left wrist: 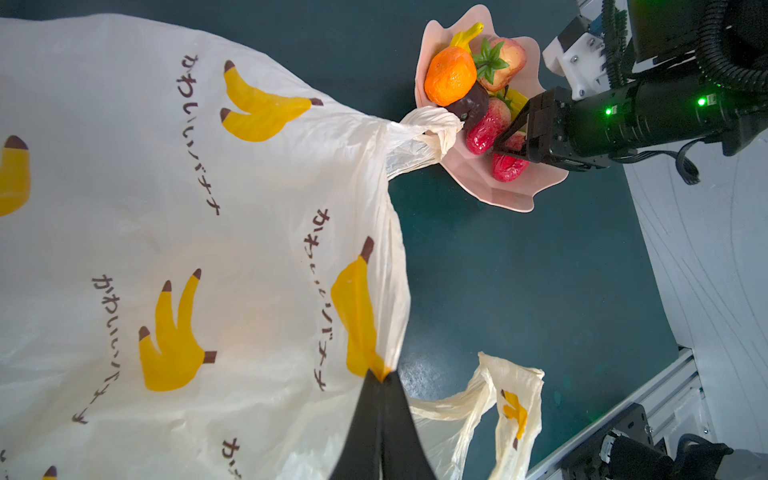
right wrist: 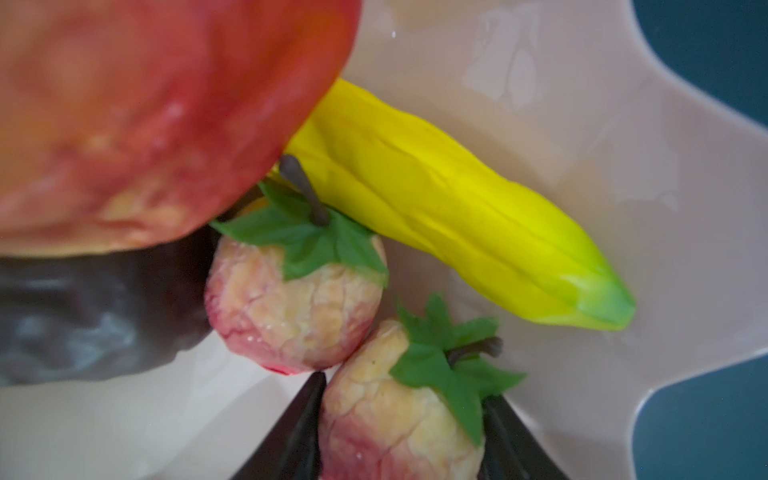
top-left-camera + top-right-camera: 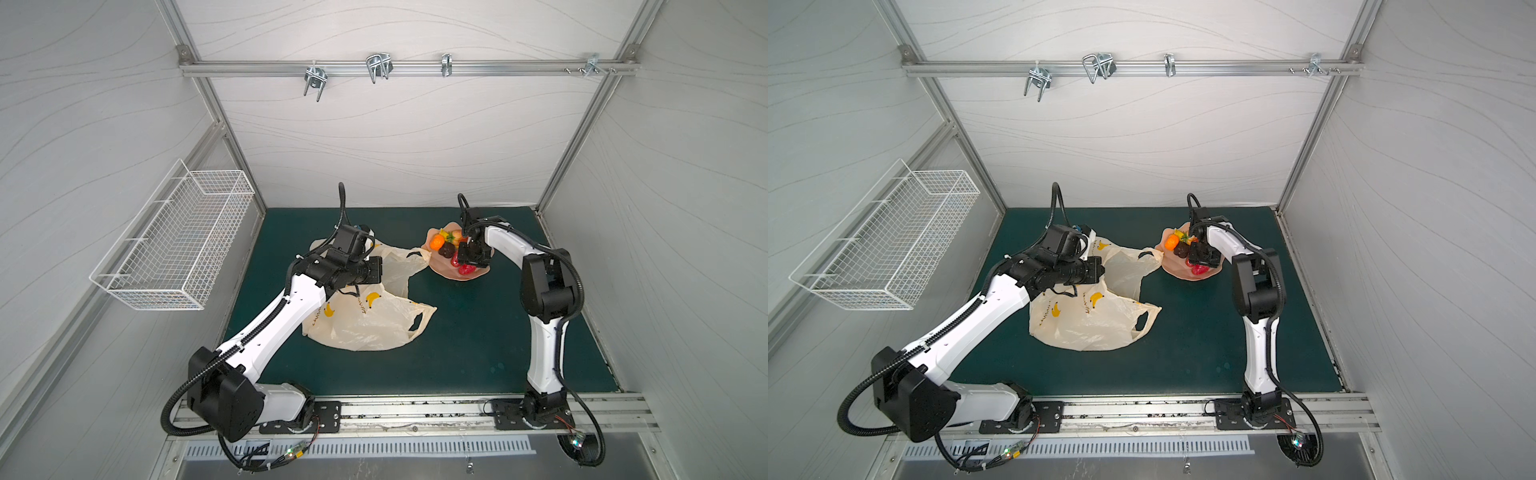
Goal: Place the fruits into the plastic bag
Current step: 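Lower the right gripper into the pink bowl and close on the pale peach, then lift the peach with the right gripper and carry it toward the bag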
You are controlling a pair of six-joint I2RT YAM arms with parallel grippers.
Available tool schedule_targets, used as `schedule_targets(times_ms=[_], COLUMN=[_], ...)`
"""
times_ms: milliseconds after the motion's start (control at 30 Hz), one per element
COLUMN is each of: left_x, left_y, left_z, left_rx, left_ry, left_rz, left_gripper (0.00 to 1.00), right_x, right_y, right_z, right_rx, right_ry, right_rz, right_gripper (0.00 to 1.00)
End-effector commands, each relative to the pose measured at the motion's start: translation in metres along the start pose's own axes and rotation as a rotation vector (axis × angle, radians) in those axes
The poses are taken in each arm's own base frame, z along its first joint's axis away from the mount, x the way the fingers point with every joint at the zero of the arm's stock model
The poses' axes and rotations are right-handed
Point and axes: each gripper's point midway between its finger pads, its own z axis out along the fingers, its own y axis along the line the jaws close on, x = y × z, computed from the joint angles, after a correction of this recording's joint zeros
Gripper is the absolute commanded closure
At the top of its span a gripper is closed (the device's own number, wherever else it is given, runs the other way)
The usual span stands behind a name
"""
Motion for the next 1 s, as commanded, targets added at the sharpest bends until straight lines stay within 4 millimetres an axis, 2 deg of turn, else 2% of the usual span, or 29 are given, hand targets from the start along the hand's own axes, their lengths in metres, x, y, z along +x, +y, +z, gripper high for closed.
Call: schedule_targets(times_ms=[0,233,667,967], left_x=[-0.013,-0.014,-0.015,-0.015], left_y=[-0.006,-0.007,-0.008,-0.009], left_z=[-0.010,-0.010,-0.009,-0.007], left_rx=[0.006,0.009,0.015,0.021], left_ry=[-0.041,-0.045,-0.044,-0.043], left_rz=[0.021,0.022,0.022,0.023], left_gripper=[1.00,1.00,1.00,1.00], right_x=[0.004,-0.004,0.000,-0.014], right_y=[-0.002,0.002,0.001,0.010], right_z=[0.001,-0.022,-0.063,-0.103], right_rx=[0.035,0.020,-0.032,-0.110], right_ry=[0.012,-0.046,-0.104,-0.177], right_rz=[-0.039,-0.053,-0.022,-0.001], right_gripper=[0.52,0.57,0.58,0.60])
